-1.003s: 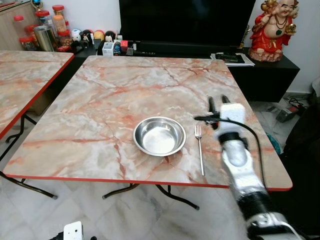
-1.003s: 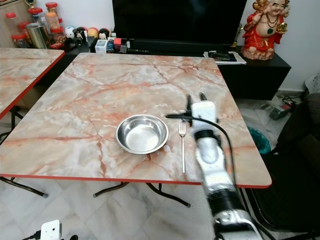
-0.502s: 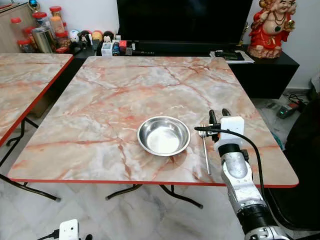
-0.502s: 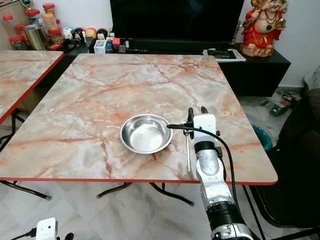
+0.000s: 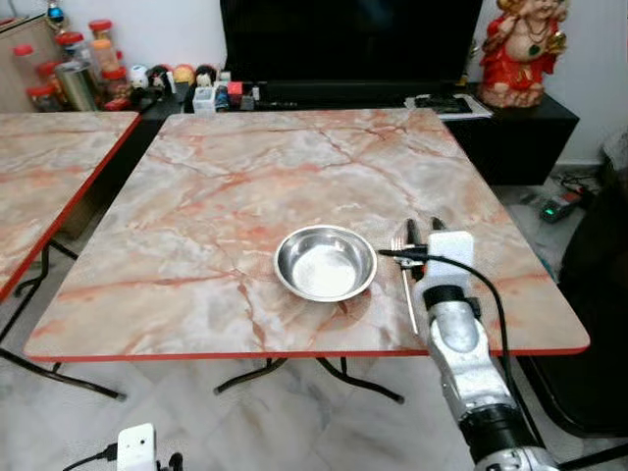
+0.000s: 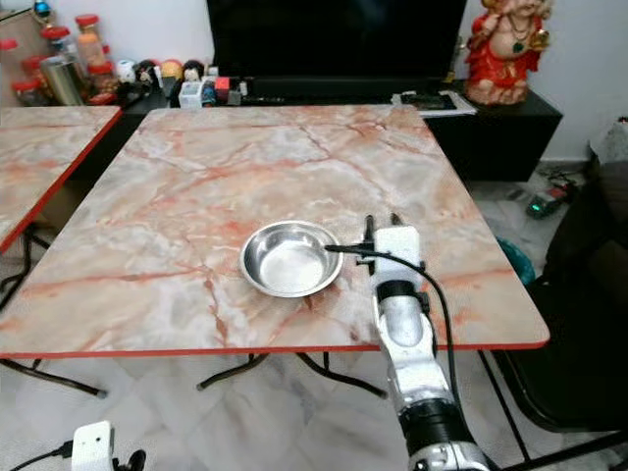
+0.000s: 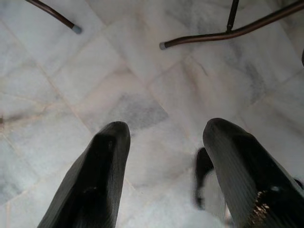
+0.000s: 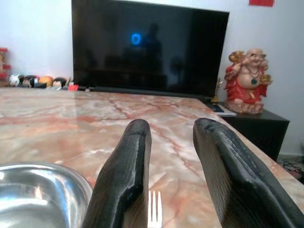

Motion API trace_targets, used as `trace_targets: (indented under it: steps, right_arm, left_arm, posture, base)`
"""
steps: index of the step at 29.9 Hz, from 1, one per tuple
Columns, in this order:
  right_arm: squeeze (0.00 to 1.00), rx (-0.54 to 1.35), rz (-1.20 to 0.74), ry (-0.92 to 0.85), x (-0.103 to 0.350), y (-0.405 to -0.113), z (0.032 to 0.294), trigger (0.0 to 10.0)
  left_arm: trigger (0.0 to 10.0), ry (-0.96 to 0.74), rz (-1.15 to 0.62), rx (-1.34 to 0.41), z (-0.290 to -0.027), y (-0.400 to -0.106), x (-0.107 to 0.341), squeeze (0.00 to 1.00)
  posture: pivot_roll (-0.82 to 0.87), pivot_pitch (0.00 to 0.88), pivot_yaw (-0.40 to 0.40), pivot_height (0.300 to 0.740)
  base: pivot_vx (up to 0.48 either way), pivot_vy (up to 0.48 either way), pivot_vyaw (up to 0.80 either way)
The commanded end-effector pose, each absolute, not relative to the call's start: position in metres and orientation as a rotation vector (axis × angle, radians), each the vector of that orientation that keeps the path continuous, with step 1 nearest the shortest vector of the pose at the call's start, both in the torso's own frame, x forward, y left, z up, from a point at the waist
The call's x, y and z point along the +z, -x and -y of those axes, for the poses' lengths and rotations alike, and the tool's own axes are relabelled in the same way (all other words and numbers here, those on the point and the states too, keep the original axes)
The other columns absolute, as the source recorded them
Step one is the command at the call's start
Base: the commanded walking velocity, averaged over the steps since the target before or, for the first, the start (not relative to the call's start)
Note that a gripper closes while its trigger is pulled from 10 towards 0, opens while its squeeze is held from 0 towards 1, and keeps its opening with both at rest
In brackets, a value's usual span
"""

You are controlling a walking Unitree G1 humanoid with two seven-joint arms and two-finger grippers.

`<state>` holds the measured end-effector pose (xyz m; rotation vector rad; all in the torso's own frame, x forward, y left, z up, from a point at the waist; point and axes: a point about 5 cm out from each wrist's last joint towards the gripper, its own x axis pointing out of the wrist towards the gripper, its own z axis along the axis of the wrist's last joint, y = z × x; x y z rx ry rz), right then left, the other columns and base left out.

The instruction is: Setting the table

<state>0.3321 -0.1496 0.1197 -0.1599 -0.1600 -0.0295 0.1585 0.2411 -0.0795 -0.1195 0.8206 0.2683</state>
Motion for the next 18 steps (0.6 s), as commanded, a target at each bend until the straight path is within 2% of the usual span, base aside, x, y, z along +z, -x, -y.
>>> trace_targets:
  steps: [1, 18]
  right_arm:
    - [0.0, -0.017, 0.174, 0.143, 0.1246, -0.3329, 0.1429, 10.0]
    - [0.0, 0.004, 0.172, 0.136, 0.1268, -0.3359, 0.1367, 10.0]
  left_arm:
    - [10.0, 0.101, -0.817, 0.268, -0.2456, -0.161, -0.0773, 0.0]
    - [10.0, 0.109, -0.81, 0.274, -0.244, -0.1631, -0.0769, 0.0]
  posture:
    - [0.05, 0.0, 0.059, 0.74]
    - [0.06, 0.0, 0.051, 0.74]
  base:
    - [0.0, 0.48, 0.0]
    - [0.0, 0.48, 0.0]
